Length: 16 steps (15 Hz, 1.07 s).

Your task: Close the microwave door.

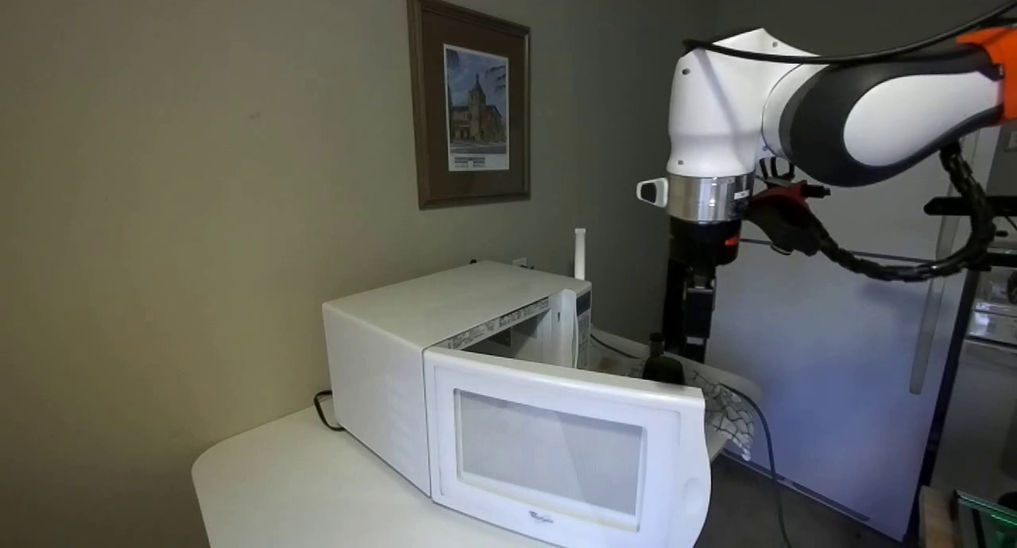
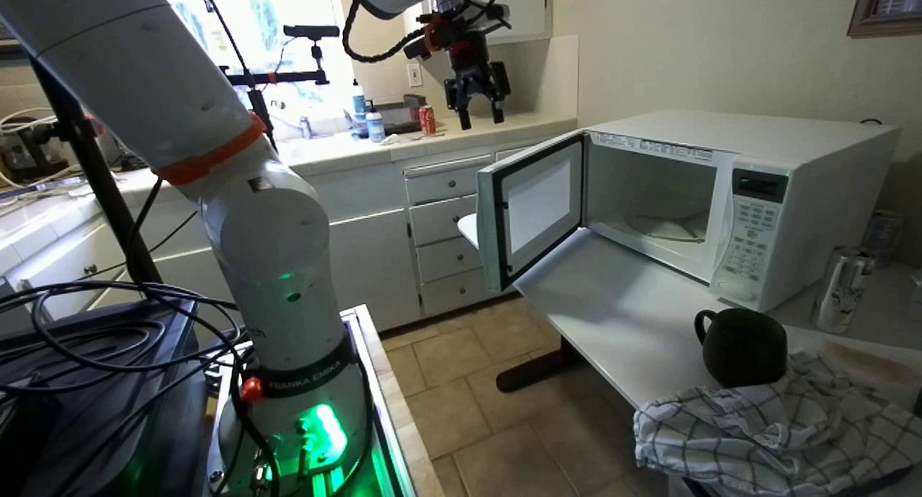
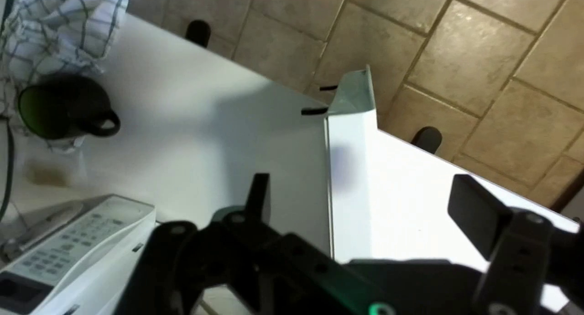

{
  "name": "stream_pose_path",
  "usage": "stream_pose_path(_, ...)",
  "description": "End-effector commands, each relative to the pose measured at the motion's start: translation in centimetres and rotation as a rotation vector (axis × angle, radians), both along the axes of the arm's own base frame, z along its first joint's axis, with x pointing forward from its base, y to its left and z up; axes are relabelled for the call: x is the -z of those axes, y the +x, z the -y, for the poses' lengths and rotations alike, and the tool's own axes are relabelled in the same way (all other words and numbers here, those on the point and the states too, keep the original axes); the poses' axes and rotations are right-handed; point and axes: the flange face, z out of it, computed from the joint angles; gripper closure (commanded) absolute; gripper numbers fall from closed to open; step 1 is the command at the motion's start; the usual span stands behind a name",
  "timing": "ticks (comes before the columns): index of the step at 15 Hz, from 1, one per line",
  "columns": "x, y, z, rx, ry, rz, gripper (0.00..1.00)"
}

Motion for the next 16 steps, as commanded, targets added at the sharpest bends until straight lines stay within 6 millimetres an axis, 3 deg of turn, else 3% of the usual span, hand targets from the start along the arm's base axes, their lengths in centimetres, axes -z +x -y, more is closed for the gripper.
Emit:
stream_pose_path(1,2.4,-0.5,0.6,-0.174,-0.090,0.063,0.00)
stream_pose_path(2,3.1,0.0,1.2,-0.226,-0.115,0.054,0.00)
stream_pose_path(3,2.0,0.2,0.2,-0.140,-0.076,0.044,0.00)
stream_pose_path(6,3.1,0.4,1.2,-0.194,-0.102,0.037,0.00)
stream_pose_path(12,5.3,-0.3,-2.8,-0.342,-0.017,0.144,0.00)
stream_pose_path(16,7.5,-0.9,-2.3,-0.341,-0.074,0.084,0.00)
